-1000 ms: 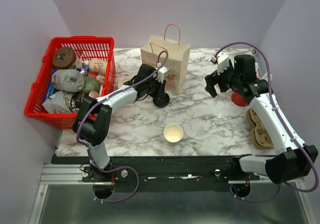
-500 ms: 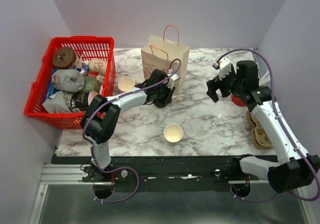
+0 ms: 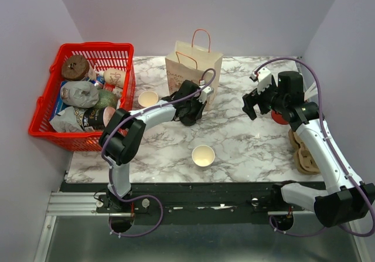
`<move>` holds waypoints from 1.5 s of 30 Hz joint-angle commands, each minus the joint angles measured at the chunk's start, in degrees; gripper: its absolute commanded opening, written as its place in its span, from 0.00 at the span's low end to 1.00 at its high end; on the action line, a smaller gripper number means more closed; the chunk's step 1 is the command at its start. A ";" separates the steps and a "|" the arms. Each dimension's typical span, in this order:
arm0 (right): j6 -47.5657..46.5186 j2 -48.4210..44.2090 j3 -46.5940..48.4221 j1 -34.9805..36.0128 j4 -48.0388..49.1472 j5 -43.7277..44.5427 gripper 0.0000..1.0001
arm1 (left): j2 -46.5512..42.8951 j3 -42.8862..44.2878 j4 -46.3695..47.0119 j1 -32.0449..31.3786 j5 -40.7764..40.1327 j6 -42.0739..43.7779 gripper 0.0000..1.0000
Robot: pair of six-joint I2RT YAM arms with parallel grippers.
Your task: Pack the takeout coffee
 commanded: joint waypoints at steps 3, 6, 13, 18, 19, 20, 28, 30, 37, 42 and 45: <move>-0.22 -0.93 -0.71 -0.25 0.24 0.06 0.99 | 1.64 1.64 -1.56 -0.18 -1.85 0.84 0.25; -0.22 -1.11 -1.15 -0.25 0.33 0.06 0.99 | 1.82 1.46 -1.65 -0.18 -1.15 1.19 0.26; -0.22 -1.11 -1.68 -0.51 0.68 -0.03 0.99 | 1.91 0.93 -1.56 -0.27 -1.68 1.19 0.22; -0.13 -0.94 -1.86 -0.51 0.85 -0.21 1.00 | 1.38 1.02 -1.74 -0.18 -2.03 1.19 0.13; -0.13 -1.02 -1.86 -0.43 0.94 -0.21 1.00 | 1.21 1.02 -1.74 -0.27 -2.12 1.10 0.11; -0.13 -0.94 -1.86 -0.43 1.03 -0.21 1.00 | 0.94 1.02 -1.82 -0.18 -2.29 1.19 0.10; -0.13 -0.23 -1.24 -0.52 1.03 -0.38 1.00 | -4.41 -0.38 -2.97 0.96 -1.33 4.00 0.00; -0.13 -0.06 -1.24 -0.52 1.21 -0.64 1.00 | -6.87 -0.91 -3.58 2.18 -0.37 4.27 0.00; 0.57 1.35 -0.45 -0.52 1.38 -1.96 0.99 | -12.33 -0.30 -7.45 6.14 10.59 5.23 0.00; 1.10 2.05 0.60 -0.52 1.12 -3.98 0.99 | -14.70 -1.26 -8.33 6.50 11.77 6.37 0.14; 1.89 2.67 1.04 -0.43 1.29 -5.04 0.99 | -13.22 -2.75 -5.27 5.97 9.58 6.90 0.40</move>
